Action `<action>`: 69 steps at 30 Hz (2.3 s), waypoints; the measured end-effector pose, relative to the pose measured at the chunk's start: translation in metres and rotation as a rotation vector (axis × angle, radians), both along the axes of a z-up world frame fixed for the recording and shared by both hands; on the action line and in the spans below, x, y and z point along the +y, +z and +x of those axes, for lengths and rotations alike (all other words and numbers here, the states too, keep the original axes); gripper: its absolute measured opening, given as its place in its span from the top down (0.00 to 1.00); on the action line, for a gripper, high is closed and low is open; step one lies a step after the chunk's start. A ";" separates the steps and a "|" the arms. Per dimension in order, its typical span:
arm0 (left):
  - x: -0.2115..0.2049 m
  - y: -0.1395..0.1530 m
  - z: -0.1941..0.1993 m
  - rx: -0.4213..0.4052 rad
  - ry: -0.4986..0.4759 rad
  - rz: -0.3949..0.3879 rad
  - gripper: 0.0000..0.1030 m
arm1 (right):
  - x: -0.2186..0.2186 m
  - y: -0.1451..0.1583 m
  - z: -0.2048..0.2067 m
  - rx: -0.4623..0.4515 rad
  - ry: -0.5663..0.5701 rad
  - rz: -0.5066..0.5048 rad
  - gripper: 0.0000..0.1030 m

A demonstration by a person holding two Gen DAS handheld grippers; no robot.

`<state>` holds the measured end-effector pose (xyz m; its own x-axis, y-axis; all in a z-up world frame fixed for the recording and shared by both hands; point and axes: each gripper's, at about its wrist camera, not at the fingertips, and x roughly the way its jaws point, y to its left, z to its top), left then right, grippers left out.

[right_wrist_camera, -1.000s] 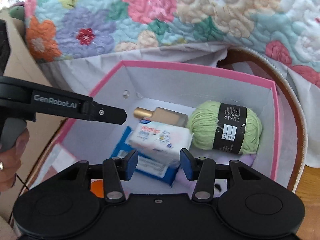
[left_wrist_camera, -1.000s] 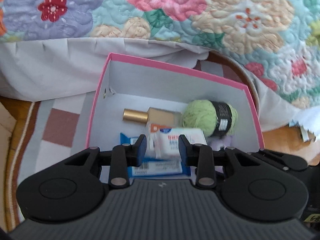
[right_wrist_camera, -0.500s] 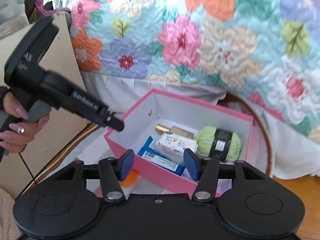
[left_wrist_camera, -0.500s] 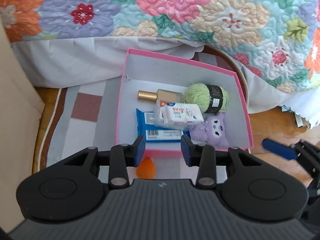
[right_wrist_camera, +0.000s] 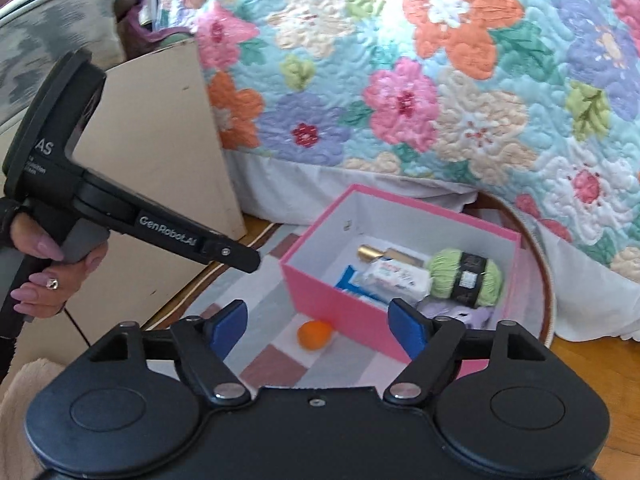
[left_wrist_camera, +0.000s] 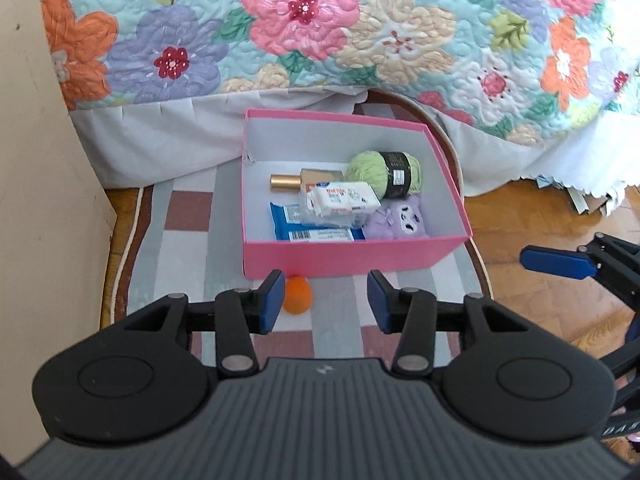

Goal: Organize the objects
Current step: 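Move the left tool down to the orange makeup sponge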

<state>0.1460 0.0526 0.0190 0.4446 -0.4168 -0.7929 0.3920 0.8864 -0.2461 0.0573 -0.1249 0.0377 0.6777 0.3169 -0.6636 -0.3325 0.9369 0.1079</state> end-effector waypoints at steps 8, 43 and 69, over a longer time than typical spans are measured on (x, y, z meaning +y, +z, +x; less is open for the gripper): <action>0.019 -0.041 -0.005 0.000 0.017 -0.072 0.56 | 0.026 -0.043 -0.003 0.063 0.063 0.025 0.20; 0.019 -0.181 0.047 0.124 0.054 -0.259 0.51 | 0.058 -0.199 0.090 0.113 0.049 -0.014 0.19; 0.011 -0.198 0.048 0.013 0.052 -0.244 0.70 | 0.067 -0.200 0.092 0.058 0.042 -0.099 0.60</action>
